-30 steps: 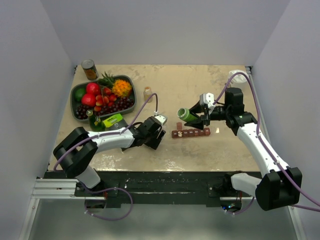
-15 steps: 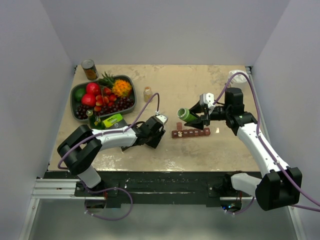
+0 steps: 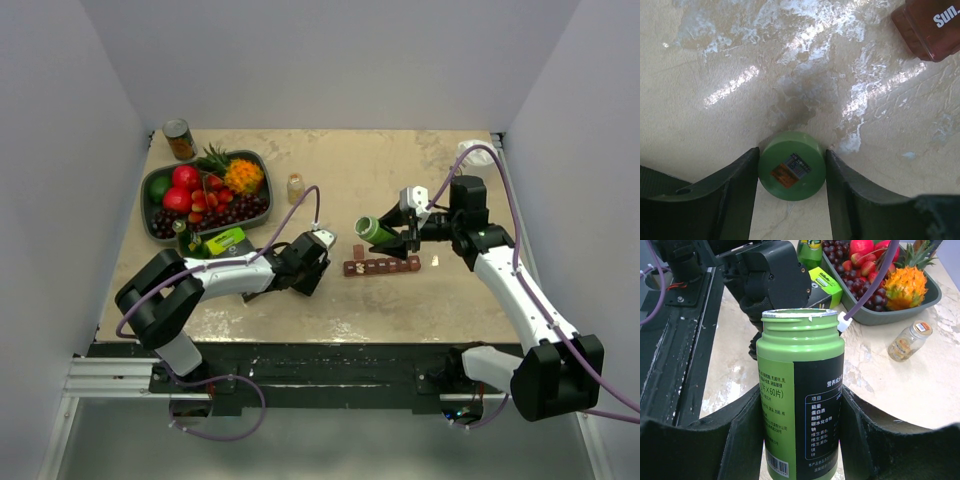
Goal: Sort the pills into containers
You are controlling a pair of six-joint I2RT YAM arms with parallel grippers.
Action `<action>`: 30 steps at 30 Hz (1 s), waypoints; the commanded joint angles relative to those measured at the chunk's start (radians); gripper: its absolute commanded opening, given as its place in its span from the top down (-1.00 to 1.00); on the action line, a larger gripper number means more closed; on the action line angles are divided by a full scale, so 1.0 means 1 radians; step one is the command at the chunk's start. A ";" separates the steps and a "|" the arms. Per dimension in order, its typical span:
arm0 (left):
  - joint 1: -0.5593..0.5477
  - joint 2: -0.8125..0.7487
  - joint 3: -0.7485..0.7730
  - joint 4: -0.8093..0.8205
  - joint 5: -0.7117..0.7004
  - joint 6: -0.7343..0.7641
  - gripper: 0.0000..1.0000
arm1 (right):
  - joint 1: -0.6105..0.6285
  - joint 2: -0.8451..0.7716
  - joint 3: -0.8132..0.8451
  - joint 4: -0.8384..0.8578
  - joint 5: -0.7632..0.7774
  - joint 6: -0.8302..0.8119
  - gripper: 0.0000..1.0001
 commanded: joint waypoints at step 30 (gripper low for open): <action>0.146 -0.620 -0.025 0.209 0.528 -0.207 0.72 | -0.010 0.024 0.014 -0.049 0.045 -0.058 1.00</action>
